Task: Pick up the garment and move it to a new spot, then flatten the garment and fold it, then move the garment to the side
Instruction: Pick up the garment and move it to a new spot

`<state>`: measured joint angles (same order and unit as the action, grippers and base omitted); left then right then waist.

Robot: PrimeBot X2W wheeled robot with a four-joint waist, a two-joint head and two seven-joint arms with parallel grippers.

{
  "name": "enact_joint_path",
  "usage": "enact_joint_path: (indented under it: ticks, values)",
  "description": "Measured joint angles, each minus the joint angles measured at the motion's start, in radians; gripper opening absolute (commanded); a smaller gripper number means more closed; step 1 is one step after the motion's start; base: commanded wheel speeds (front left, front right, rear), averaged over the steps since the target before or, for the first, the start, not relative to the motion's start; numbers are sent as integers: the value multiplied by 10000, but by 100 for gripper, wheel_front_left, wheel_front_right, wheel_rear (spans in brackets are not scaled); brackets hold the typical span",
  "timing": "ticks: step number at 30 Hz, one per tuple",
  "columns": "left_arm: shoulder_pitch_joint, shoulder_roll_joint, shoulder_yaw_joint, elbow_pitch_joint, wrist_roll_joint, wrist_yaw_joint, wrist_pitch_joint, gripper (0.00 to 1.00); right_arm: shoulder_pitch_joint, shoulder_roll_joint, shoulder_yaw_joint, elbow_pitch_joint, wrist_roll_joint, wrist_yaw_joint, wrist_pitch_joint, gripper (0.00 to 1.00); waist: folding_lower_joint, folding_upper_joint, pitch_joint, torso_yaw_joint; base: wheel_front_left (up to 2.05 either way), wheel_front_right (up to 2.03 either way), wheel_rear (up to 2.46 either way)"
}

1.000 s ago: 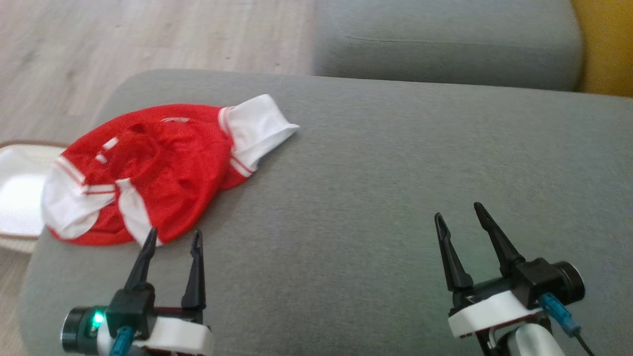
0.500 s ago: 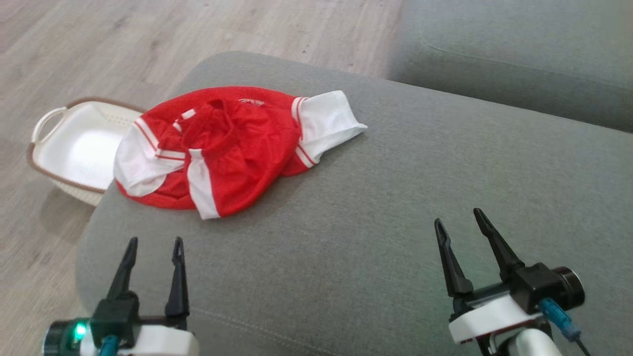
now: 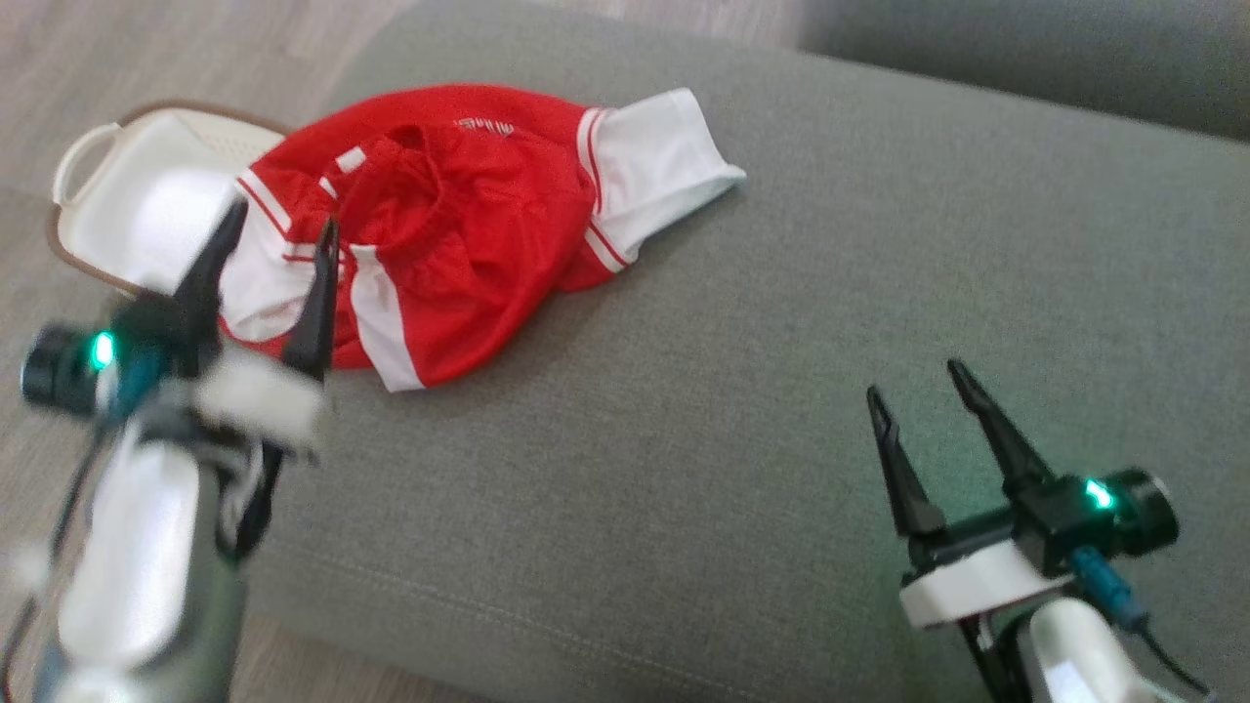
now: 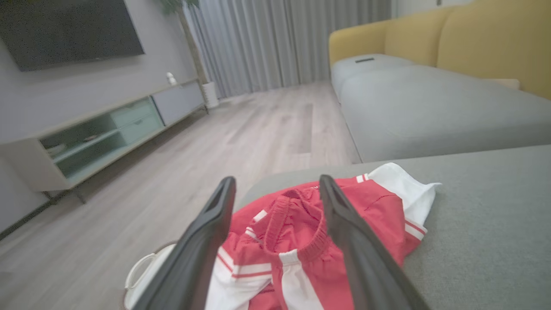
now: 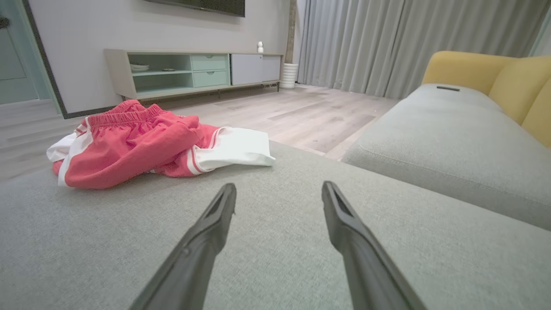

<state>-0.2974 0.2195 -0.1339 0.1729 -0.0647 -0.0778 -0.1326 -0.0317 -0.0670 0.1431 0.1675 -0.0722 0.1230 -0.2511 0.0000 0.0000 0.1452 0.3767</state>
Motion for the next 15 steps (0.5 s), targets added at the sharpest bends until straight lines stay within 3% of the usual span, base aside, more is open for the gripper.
enact_joint_path:
  ticks: [4, 10, 15]
  values:
    - [-2268, 138, -336, 1881, -899, -428, 1390, 100, -492, -251, 90, -25, 0, 0, 0, 100, 1, 0, 540, -112, 0, 0, 0]
    - [-4693, 556, -727, 4612, -1879, -529, 1923, 100, -1238, -706, 33, -142, -100, 2, -4, 100, 2, 0, 1464, -420, 0, 0, 0]
    - [-5781, 443, -1651, 6370, -2861, -537, 2127, 100, -1468, -1118, -295, -343, -174, 2, -15, 100, 3, 0, 2272, -573, 0, 0, 0]
